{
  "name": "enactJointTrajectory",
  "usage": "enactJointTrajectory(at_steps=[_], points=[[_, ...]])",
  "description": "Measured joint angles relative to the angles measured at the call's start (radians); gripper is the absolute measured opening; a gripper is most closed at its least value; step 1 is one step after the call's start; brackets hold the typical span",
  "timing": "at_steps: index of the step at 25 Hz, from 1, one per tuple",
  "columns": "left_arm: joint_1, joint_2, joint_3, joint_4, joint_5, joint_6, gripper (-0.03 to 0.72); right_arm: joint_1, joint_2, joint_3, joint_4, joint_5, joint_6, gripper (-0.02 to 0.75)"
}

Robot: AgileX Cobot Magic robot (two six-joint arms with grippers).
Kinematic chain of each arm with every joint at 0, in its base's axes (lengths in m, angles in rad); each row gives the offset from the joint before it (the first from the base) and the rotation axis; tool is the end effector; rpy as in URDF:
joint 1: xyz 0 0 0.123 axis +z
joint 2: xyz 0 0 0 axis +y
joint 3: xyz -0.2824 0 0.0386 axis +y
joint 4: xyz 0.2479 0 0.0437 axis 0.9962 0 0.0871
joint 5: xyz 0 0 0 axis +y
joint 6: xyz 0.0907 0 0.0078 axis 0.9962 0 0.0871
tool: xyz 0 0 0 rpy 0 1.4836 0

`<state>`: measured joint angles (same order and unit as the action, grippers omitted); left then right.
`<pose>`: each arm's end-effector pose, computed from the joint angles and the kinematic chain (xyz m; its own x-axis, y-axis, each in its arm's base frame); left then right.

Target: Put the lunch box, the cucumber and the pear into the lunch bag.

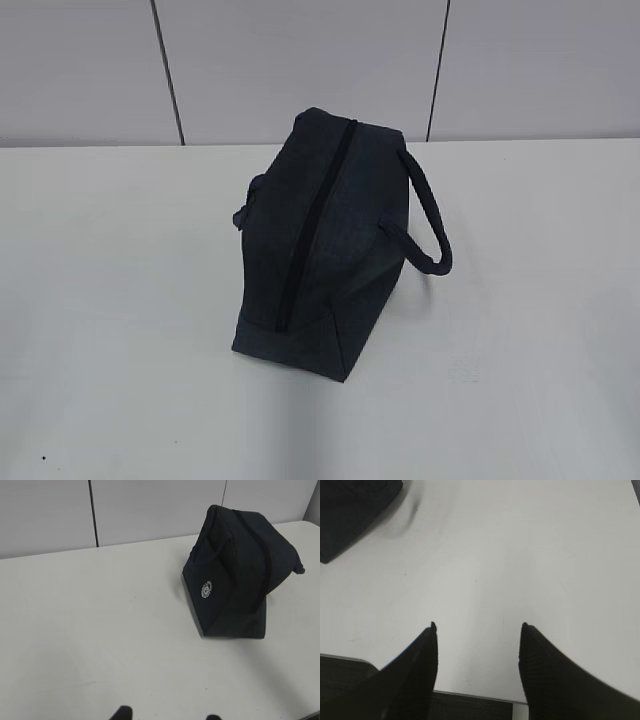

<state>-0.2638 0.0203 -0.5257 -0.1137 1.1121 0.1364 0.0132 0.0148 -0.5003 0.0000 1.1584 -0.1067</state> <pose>-0.0093 -0.0071 0.2807 -0.4458 0.2088 -0.8705 0.3844 0.9228 0.0245 -0.0071 -0.0001 0.2697 -0.5482 -0.1137 -0.8286 -0.0720 0.9934 -0.0887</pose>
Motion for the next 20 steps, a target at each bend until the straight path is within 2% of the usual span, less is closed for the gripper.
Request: enactJointTrajectory(at_steps=[20], points=[[0.013, -0.002, 0.000, -0.001, -0.001, 0.000, 0.267, 0.000, 0.000, 0.001, 0.000, -0.004, 0.000, 0.412]])
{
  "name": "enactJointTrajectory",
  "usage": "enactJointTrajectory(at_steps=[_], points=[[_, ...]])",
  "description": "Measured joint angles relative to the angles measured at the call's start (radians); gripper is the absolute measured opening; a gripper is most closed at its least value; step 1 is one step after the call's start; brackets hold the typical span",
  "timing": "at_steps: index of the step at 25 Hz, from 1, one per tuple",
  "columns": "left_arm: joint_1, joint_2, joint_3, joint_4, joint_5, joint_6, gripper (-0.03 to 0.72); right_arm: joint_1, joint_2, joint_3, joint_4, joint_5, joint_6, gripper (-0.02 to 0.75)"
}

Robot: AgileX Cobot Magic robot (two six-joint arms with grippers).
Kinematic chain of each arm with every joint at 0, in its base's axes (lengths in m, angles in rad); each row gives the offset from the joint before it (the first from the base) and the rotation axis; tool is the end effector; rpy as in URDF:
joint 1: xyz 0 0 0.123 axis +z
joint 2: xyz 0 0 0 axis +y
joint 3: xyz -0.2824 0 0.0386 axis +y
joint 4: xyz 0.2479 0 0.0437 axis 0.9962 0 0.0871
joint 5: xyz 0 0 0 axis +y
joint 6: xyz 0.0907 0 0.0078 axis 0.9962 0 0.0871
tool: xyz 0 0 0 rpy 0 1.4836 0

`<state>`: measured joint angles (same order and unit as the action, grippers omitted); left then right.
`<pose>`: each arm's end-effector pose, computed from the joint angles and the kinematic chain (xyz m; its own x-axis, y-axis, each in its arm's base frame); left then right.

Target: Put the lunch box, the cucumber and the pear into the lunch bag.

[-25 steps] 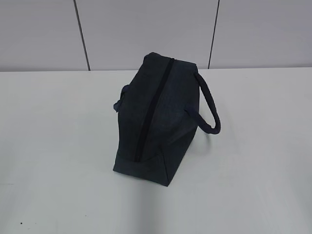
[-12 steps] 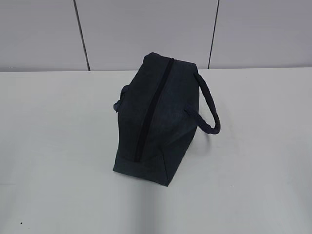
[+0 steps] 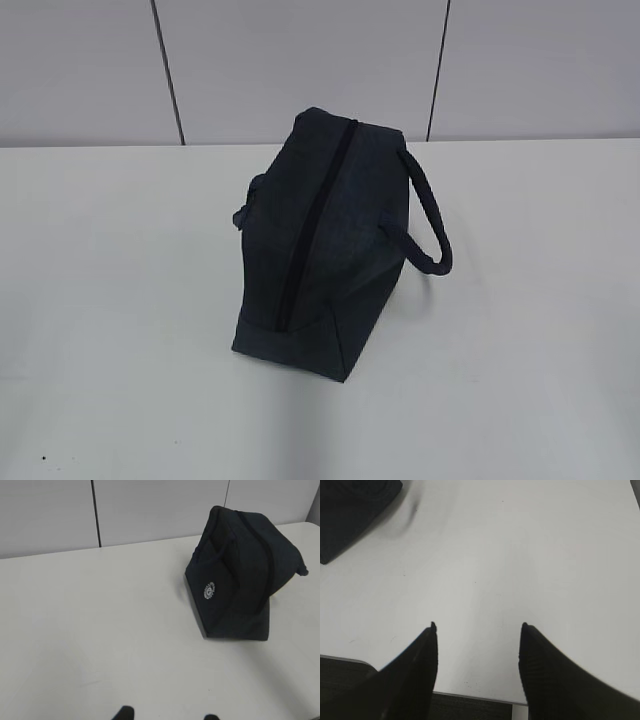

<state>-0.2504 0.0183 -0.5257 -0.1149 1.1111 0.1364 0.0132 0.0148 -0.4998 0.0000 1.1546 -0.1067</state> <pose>-0.0095 -0.0072 0.2808 -0.4461 0.2015 -0.8720 0.3725 0.9277 0.0238 -0.0069 -0.0001 0.2698 -0.5455 -0.1137 -0.8304 -0.0717 0.9935 -0.0889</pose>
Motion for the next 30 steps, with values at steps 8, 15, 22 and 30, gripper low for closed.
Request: enactJointTrajectory(at_steps=[8, 15, 22, 30], points=[[0.202, 0.000, 0.000, -0.003, 0.000, 0.000, 0.243, 0.000, -0.024, 0.000, 0.000, 0.000, 0.000, 0.412], [0.267, -0.029, 0.000, -0.006, 0.000, 0.000, 0.243, 0.000, -0.033, 0.000, 0.000, -0.002, 0.000, 0.412], [0.267, -0.037, 0.000, -0.006, -0.001, 0.000, 0.243, 0.000, -0.033, 0.000, 0.000, -0.002, 0.000, 0.412], [0.267, -0.037, 0.000, -0.006, -0.001, 0.000, 0.243, 0.000, -0.033, 0.000, 0.000, -0.002, 0.000, 0.412]])
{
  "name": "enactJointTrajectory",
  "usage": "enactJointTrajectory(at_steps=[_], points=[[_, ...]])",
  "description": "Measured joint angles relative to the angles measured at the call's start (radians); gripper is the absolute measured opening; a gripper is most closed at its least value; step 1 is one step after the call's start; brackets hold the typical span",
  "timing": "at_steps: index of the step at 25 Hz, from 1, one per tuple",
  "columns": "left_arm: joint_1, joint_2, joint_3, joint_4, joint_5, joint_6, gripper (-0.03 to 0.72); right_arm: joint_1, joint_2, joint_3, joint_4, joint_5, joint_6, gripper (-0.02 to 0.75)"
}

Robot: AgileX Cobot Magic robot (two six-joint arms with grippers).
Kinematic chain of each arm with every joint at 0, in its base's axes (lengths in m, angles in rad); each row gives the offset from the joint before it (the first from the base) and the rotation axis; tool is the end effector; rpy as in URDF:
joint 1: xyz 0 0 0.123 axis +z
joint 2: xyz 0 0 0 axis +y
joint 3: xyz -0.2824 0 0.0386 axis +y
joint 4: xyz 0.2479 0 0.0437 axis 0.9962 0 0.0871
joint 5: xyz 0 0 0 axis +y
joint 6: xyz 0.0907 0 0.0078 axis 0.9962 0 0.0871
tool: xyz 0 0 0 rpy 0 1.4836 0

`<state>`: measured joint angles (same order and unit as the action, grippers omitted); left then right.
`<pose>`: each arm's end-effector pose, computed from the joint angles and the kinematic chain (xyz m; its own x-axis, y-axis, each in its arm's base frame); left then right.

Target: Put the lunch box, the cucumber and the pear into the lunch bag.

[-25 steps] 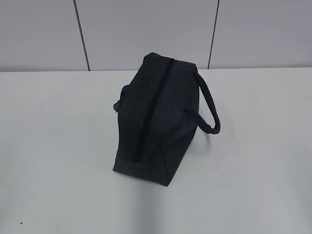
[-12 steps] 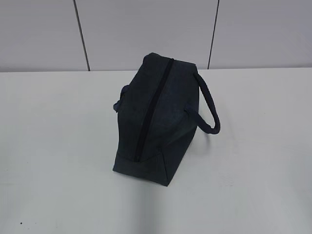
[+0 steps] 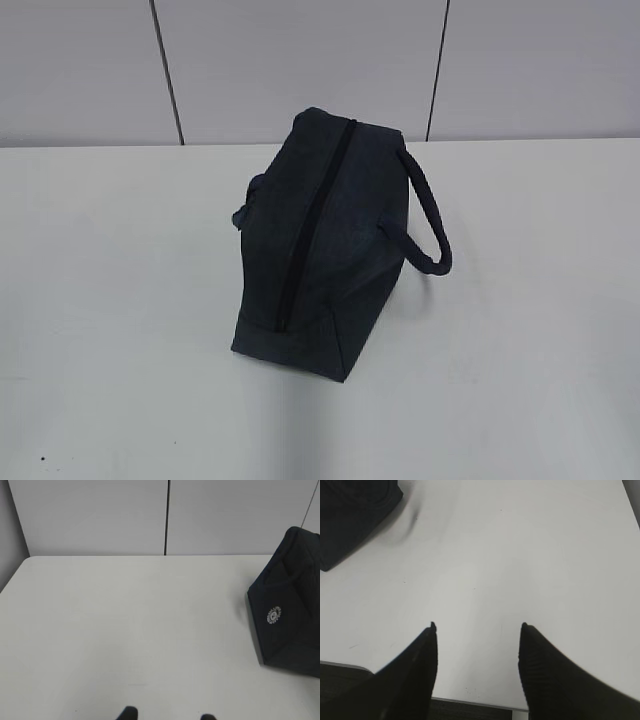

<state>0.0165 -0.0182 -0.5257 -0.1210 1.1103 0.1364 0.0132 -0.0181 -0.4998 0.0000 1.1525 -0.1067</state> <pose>-0.0130 -0.0101 0.2805 -0.4503 0.0744 -0.8898 0.1171 0.9928 0.0238 -0.0116 -0.0002 0.2697 -0.5161 -0.1133 -0.8490 -0.0685 0.9935 -0.0909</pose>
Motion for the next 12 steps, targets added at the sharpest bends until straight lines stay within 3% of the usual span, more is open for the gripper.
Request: enactJointTrajectory(at_steps=[12], points=[[-0.001, 0.000, 0.000, 0.000, 0.000, 0.000, 0.243, 0.000, 0.000, 0.000, 0.000, 0.000, 0.000, 0.412]])
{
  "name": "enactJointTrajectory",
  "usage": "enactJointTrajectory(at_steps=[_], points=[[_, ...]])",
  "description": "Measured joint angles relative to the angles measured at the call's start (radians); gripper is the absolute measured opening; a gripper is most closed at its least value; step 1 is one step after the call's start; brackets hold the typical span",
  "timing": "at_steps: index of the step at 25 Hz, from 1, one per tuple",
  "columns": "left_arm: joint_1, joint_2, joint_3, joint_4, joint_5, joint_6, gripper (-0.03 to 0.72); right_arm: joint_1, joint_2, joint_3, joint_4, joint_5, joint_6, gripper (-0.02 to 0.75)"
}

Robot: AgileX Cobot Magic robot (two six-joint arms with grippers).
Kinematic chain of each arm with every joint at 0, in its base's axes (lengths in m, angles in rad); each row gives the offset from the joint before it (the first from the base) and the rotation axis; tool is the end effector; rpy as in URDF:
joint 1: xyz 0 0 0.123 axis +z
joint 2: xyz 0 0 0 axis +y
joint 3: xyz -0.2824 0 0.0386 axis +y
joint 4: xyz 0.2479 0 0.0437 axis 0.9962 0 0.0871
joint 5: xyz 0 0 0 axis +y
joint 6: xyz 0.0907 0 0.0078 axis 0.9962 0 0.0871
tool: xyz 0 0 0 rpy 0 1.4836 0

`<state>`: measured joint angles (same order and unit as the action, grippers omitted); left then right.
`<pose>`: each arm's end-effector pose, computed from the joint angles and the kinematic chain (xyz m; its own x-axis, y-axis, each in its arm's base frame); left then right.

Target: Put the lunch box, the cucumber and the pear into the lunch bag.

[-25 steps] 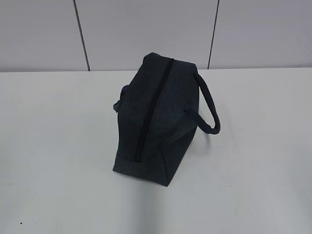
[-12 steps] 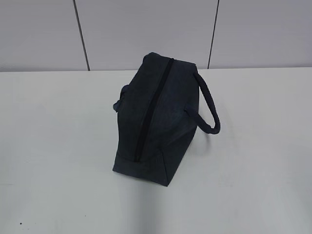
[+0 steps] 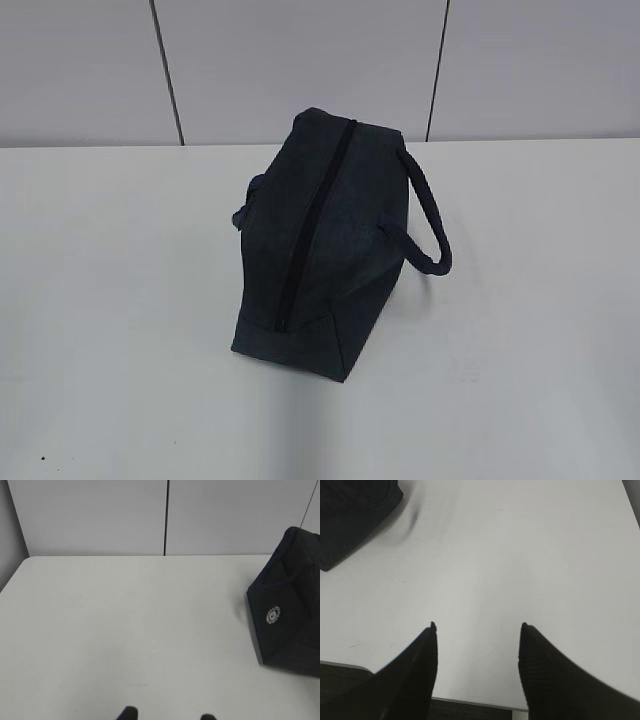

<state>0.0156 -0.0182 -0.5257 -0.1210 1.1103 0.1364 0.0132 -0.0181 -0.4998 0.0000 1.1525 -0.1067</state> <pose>-0.0130 -0.0101 0.2805 -0.4502 0.0748 -0.8898 0.1180 0.9927 0.0238 -0.0116 -0.0002 0.2697 -0.5161 -0.1133 -0.8490 -0.0685 0.9935 -0.0909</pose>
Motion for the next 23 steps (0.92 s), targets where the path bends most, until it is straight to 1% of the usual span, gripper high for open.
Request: enactJointTrajectory(at_steps=[23], points=[[-0.001, 0.000, 0.000, 0.000, 0.000, 0.000, 0.243, 0.000, 0.000, 0.000, 0.000, 0.000, 0.000, 0.412]])
